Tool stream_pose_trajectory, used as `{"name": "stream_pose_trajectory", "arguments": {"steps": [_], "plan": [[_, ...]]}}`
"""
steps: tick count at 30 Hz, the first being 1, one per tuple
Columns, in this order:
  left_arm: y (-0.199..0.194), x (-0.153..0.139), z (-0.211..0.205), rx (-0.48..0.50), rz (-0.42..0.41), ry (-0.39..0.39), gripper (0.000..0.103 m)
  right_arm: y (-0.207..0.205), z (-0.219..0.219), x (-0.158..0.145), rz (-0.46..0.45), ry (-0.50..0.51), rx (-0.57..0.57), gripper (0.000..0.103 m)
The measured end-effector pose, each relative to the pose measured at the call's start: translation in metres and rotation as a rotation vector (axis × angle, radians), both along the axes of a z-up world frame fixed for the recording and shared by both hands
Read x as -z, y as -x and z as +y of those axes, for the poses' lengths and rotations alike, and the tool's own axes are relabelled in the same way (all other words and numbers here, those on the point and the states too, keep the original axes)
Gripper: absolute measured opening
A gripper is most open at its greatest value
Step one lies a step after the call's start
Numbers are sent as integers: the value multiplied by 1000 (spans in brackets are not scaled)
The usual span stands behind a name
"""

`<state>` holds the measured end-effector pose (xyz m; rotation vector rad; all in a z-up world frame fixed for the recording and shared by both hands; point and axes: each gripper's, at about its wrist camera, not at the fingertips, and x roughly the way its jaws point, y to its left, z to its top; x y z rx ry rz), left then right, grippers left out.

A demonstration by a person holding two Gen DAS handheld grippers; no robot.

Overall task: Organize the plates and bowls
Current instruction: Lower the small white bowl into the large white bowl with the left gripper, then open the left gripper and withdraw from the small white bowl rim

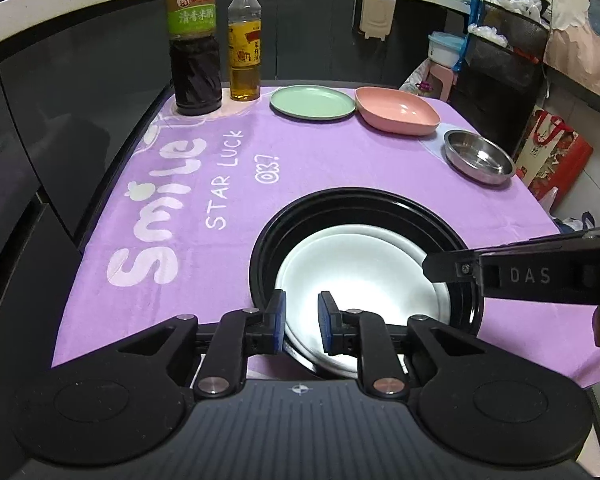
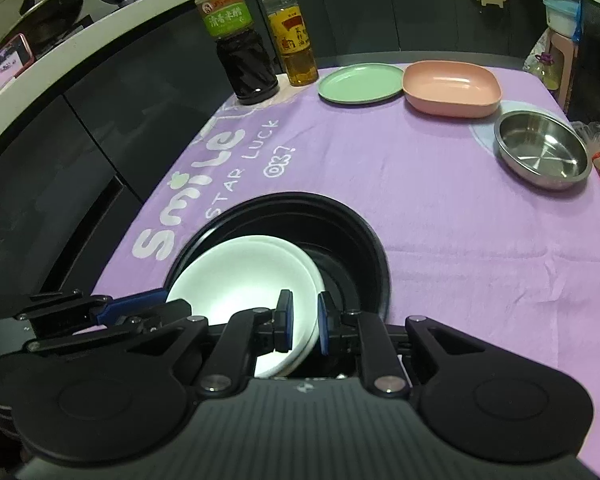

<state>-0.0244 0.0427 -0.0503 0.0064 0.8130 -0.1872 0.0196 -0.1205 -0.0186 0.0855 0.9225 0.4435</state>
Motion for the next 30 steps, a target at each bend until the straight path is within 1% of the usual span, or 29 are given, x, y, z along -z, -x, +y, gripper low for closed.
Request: {"name": "stream_pose_trajectory", "arguments": {"steps": [2,5,8,16,22,30], "plan": [[-1,1,1,4,10,10,15,0,1,0,-1,0,-2,13],[0,2,-1,9,10,-5,15,-1,2,2,9,4,-7,13],[2,1,-1,13,8,0,15,-1,3,3,6,10,-6,13],[1,-11,6,-4,-38,10,15,-1,2,-1,3,10,-5,13],[-12,-15,9,-25,-40,16,16,-3,-1,-9,-34,16,3,13],[-32,-16,12,-42,-29,31,16,-20,-10,-11,-32,9,24,13]]}}
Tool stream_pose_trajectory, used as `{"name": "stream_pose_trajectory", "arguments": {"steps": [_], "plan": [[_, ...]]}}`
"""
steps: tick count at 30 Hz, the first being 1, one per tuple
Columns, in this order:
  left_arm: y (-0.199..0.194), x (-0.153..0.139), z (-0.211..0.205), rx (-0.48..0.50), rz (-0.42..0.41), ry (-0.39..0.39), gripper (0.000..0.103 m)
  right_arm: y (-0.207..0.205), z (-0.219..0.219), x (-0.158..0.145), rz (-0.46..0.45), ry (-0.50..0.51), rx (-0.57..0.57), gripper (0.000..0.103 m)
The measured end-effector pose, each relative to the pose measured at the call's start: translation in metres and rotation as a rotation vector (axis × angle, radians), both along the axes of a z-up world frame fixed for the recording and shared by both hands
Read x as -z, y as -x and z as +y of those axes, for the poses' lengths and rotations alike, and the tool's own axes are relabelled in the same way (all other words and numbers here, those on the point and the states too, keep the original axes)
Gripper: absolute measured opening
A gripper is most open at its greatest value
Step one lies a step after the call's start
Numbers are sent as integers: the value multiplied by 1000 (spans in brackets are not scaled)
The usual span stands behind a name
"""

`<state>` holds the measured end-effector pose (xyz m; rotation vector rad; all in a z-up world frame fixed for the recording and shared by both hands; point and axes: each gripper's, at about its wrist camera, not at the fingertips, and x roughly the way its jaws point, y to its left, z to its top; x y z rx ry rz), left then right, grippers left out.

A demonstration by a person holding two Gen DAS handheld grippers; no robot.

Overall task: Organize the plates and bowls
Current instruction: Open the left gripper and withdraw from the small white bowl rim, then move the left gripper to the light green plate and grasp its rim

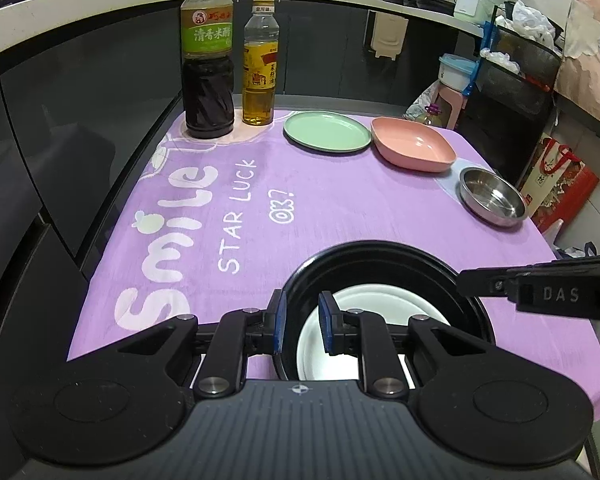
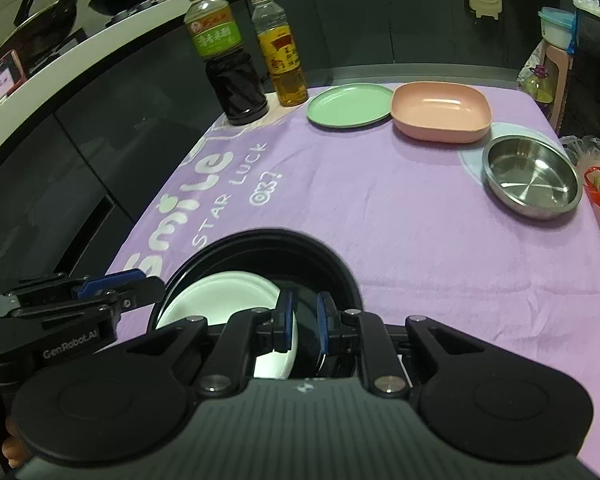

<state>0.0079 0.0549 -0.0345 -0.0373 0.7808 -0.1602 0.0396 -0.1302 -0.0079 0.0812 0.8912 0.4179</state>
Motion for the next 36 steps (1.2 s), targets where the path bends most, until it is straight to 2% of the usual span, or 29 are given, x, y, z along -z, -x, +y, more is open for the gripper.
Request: {"name": "stream_pose_trajectory", "arguments": {"steps": [15,20,22,25,27,30,36], "plan": [[-72,-10,8,-50,8,12,17,-60,1,1,26,4,9,13],[-106,-16,1,-35,3,2,17,-90,2,-11,-1,37,0,13],[-121,-17,-3,-25,-4,1,22,-108,0,-20,-23,49,1,14],[-148,-14,-6,-24,5,22,23,-132,-4,-29,-54,38,6,22],[-167,-9,-7,-23,23,47,23,-152,-7,-31,-64,21,7,34],[-194,-3,-6,-32,66,84,22,-180,-7,-28,-66,13,12,34],[-236,9,-2,-80,83,156,23,-232,-4,-25,-68,26,-25,34]]}}
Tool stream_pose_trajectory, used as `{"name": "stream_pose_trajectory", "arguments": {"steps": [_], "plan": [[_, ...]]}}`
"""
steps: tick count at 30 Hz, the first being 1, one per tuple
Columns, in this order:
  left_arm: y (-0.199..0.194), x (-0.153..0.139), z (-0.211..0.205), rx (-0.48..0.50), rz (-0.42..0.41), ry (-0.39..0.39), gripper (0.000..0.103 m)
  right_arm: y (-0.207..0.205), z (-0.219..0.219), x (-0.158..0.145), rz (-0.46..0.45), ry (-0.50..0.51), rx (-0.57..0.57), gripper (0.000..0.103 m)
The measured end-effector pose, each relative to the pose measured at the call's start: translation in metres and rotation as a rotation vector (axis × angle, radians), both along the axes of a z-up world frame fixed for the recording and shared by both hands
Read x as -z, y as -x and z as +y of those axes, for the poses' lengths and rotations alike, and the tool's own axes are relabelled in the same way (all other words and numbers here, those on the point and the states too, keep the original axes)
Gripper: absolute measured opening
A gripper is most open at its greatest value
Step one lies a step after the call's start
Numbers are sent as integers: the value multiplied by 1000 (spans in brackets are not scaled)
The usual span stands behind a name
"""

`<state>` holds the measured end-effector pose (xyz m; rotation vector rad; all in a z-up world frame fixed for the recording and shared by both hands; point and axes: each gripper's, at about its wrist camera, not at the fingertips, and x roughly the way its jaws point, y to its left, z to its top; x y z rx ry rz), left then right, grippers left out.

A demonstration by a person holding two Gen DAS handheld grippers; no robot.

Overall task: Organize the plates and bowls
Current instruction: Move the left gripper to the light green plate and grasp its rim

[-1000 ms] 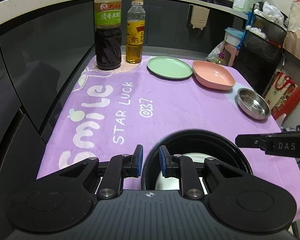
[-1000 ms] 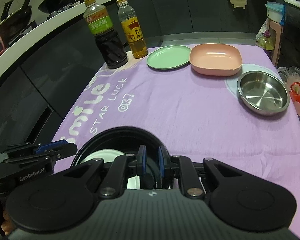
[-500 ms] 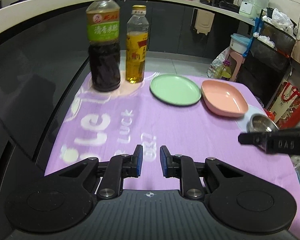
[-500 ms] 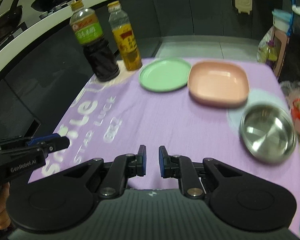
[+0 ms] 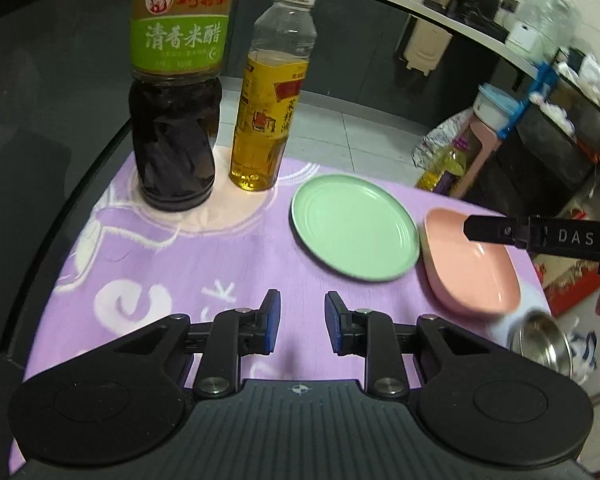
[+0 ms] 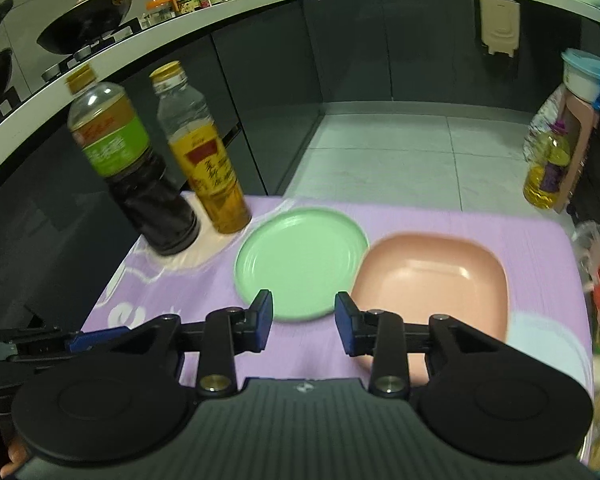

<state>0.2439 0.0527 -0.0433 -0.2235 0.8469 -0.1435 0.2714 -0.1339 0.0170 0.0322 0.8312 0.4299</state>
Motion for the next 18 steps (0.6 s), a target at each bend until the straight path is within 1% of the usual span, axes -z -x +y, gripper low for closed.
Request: {"name": "stream_pose_trajectory", "arguments": {"steps": [4,6,15,18], "plan": [[-24,8,-4,-2,1,34,23,-30,2,0,-33,16,-19,36],[-34,13,-7,-5,-5,49,23,-43,3,4,-34,23,-24,39],[-70,37,-13,-49,26,68,23,-98,10,40,56,82,8,39],[-79,45,-13,-56,42,93,23,-112,11,49,77,90,8,39]]}}
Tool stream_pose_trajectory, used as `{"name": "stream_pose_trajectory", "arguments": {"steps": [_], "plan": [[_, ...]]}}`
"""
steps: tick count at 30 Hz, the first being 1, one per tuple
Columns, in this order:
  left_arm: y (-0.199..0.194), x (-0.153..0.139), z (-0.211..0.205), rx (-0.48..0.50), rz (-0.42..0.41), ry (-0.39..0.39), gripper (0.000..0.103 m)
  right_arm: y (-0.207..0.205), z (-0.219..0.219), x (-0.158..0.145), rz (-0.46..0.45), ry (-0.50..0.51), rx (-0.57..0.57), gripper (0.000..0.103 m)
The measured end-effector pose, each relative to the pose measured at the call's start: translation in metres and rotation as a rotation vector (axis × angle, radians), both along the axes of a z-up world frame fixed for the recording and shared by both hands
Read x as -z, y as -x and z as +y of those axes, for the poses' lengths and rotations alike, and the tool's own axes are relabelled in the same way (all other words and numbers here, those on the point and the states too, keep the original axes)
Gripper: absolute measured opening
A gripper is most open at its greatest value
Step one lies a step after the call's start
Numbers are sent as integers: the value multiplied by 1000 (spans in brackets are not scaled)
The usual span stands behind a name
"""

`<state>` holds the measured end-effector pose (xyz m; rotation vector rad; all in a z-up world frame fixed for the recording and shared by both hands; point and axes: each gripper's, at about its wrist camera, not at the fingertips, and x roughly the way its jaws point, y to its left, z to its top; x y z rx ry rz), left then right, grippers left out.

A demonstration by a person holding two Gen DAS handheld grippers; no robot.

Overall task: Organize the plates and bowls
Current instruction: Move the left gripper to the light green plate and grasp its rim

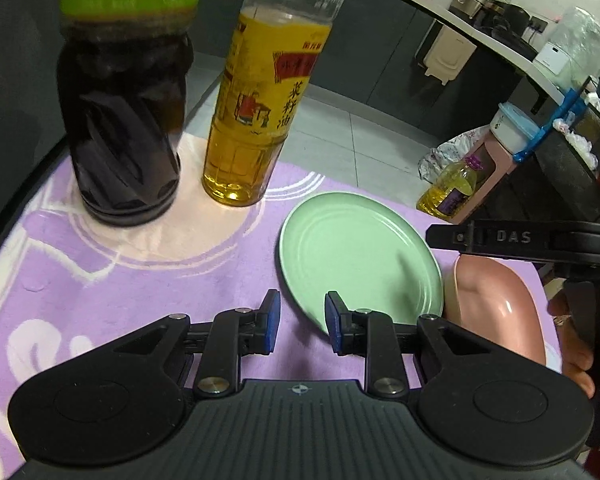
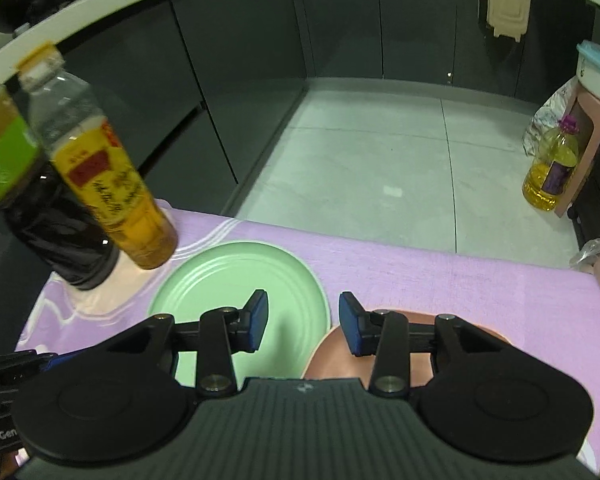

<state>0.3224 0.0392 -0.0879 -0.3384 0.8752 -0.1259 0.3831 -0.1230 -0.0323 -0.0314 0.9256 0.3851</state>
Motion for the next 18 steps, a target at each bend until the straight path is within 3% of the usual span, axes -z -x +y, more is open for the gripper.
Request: {"name": "stream_pose_trajectory", "arguments": {"steps": [11,14,18], "plan": [[-10,15,-9,14,27,-14,23,-33,11,27,62,44,-13,40],[-10,16,-9,23,14,-19,22,-31,16,30,32,69,-31,45],[-9,17,-16,29,-7,-55,20,-23,22,30,-14,81,-116,41]]}}
